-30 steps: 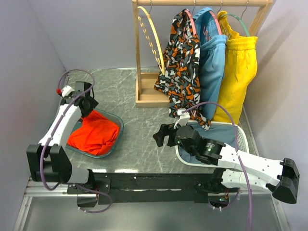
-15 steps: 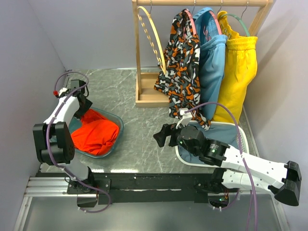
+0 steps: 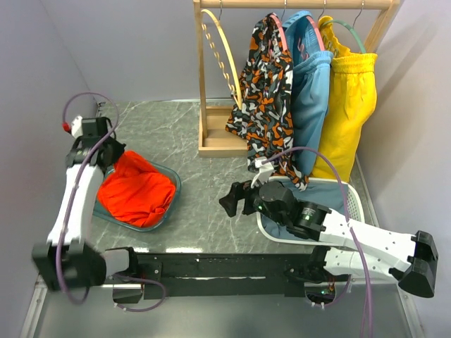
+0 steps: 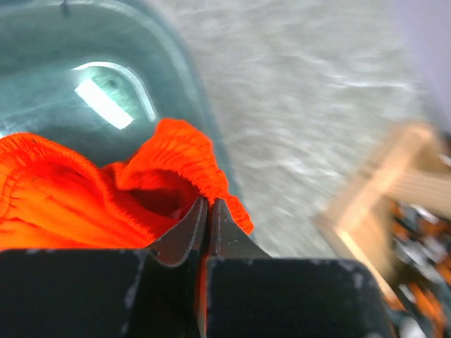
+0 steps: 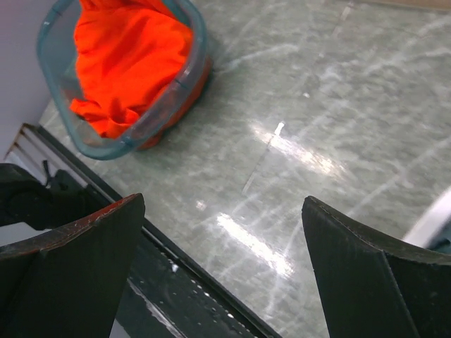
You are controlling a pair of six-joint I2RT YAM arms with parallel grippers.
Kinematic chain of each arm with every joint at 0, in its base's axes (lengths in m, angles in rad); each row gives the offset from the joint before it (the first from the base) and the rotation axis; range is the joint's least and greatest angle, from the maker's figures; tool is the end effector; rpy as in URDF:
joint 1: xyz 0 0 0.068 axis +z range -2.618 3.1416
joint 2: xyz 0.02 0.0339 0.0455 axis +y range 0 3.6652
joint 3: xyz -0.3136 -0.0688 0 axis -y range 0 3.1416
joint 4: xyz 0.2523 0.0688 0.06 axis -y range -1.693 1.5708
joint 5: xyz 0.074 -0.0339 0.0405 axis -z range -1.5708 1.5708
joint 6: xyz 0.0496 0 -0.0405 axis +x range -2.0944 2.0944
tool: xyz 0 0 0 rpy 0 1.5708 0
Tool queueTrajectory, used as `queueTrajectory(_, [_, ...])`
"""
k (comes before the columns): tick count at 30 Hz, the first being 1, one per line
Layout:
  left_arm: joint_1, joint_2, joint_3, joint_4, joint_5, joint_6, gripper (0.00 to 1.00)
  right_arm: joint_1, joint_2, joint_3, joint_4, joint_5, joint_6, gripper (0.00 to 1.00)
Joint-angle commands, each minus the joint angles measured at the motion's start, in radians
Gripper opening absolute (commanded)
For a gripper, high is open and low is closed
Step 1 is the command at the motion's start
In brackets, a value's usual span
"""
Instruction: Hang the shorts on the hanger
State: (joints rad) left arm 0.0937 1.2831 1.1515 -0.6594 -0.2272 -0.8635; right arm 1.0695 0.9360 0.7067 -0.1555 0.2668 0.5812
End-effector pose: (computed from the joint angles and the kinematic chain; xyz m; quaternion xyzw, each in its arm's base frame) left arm 0.2728 0.0369 0.3536 -0.4615 0.7959 -0.0446 0.3894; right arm 0.1106 0.1746 0.3214 -0.1266 0.8155 0.3322 0.4567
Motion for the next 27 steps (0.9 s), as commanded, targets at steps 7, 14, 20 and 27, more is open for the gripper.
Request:
queueTrajectory(7, [-0.058, -0.317, 0.335, -0.063, 0.244, 0.172, 0.01, 0.033, 0.161, 0.298, 0.062, -0.057, -0.099, 1.0])
queueTrajectory(14, [-0.088, -0.255, 0.606, -0.074, 0.474, 0.195, 0.01, 0.086, 0.294, 0.511, 0.091, -0.015, -0.168, 1.0])
queueTrajectory(20, [-0.181, -0.266, 0.547, -0.051, 0.601, 0.221, 0.01, 0.086, 0.357, 0.634, 0.106, 0.002, -0.216, 1.0])
queueTrajectory(27, [-0.386, -0.3, 0.211, 0.012, 0.592, 0.224, 0.01, 0.086, 0.305, 0.515, 0.093, 0.115, -0.153, 1.0])
